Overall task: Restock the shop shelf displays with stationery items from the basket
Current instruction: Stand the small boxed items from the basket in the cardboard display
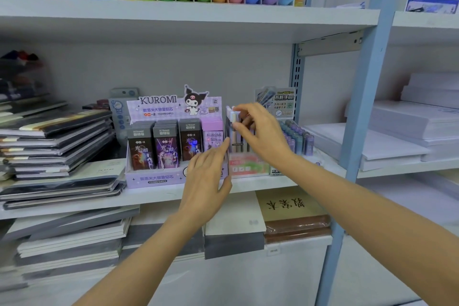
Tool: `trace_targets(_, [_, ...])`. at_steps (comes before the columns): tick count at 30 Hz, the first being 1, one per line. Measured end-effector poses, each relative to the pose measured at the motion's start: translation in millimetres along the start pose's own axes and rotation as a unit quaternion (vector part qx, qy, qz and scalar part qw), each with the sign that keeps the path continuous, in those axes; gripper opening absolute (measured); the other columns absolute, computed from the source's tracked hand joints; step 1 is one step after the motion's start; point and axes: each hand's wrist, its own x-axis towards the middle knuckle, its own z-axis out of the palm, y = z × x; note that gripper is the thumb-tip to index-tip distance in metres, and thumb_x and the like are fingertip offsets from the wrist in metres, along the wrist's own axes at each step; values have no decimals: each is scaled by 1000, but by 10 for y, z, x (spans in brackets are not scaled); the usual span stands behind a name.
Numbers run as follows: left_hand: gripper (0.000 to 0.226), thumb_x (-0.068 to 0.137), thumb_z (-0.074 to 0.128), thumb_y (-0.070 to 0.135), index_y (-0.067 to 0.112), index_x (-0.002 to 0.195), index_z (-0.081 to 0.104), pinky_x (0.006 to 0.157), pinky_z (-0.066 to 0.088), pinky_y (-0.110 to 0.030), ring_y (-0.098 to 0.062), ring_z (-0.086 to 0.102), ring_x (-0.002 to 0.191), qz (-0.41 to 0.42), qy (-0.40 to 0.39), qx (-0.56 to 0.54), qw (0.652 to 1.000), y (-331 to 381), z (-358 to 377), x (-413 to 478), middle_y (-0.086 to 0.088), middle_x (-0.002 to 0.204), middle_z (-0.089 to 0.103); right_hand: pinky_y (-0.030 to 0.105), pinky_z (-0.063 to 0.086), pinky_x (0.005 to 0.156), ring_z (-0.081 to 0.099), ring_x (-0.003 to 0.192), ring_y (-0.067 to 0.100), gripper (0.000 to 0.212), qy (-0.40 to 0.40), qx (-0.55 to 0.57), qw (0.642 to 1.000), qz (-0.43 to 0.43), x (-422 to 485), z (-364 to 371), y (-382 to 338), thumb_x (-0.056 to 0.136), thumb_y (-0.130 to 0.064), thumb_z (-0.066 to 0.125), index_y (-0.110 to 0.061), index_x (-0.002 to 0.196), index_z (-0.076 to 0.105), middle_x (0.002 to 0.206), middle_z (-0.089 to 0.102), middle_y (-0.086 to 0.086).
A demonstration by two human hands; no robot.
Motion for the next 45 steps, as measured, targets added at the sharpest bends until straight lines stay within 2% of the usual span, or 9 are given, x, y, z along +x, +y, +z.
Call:
trace_targets(4, [56, 82, 65, 18, 13, 135, 51, 114, 16, -53, -27, 42, 132, -56, 52, 116, 990, -52, -23, -176, -4, 132, 55, 28, 35, 94, 50, 107, 10, 33, -3, -56, 998, 2, -324, 39, -9, 91, -32, 63, -18, 121, 54, 116, 55, -5])
trace_targets(13, [34, 85, 63, 14, 20, 118, 64, 101, 31, -51, -30, 53, 108, -70, 66, 155, 983, -108, 52, -250, -6, 119, 59, 25, 19, 101, 48, 108, 14, 40, -73, -99, 992, -37, -495, 82, 177, 85, -21, 71, -16, 122, 56, 106, 55, -8])
trace_targets(18, [32, 85, 62, 14, 21, 116, 64, 100, 29, -49, -31, 51, 107, -69, 64, 163, 982, -146, 90, -229, -6, 119, 58, 33, 27, 101, 37, 98, 2, 37, -84, -67, 993, -48, -464, 60, 275, 84, -22, 73, -16, 117, 58, 99, 46, -17])
trace_targets(22, [31, 88, 59, 19, 19, 119, 61, 108, 20, -54, -33, 44, 120, -85, 42, 145, 985, -115, 90, -204, -7, 128, 53, 34, 31, 105, 44, 114, 8, 39, -106, -36, 993, -43, -451, -3, 279, 91, -28, 65, -20, 127, 55, 116, 54, -8])
trace_targets(27, [54, 91, 59, 26, 17, 142, 46, 115, 4, -57, -35, 18, 146, -75, 55, 152, 984, -69, 54, -116, -12, 155, 31, 44, 26, 114, 36, 137, 21, 45, 23, -114, 993, 24, -469, -329, 441, 99, -36, 47, -18, 141, 45, 147, 44, 2])
trace_targets(31, [63, 96, 47, 35, 21, 153, 24, 118, -3, -54, -30, 1, 150, -85, 21, 160, 983, -102, 23, 15, -10, 162, 12, 42, 30, 109, 46, 129, 28, 51, -94, -197, 971, 96, -511, -441, 624, 101, -44, 29, -14, 137, 49, 130, 59, 6])
trace_targets(35, [58, 99, 39, 41, 18, 151, 28, 118, -1, -53, -26, 9, 149, -94, 5, 162, 982, -140, 23, 35, -10, 159, 21, 41, 35, 104, 51, 123, 28, 50, -102, -198, 970, 101, -446, -463, 630, 102, -44, 27, -15, 129, 57, 122, 64, 5])
trace_targets(41, [62, 94, 26, 48, 14, 145, 41, 117, 1, -54, -32, 9, 148, -61, 73, 190, 977, -200, -223, 213, -13, 159, 21, 38, 17, 116, 22, 145, 15, 55, -120, -104, 987, -4, 45, -275, 235, 100, -50, 33, -25, 150, 32, 159, 25, -4])
trace_targets(45, [64, 93, 27, 50, 16, 146, 38, 115, -1, -56, -36, 10, 148, -103, 100, 227, 963, -406, -465, 334, -13, 159, 21, 38, 16, 116, 27, 144, 18, 57, -167, -164, 971, -41, 280, -15, 98, 100, -51, 36, -21, 149, 34, 157, 31, 0])
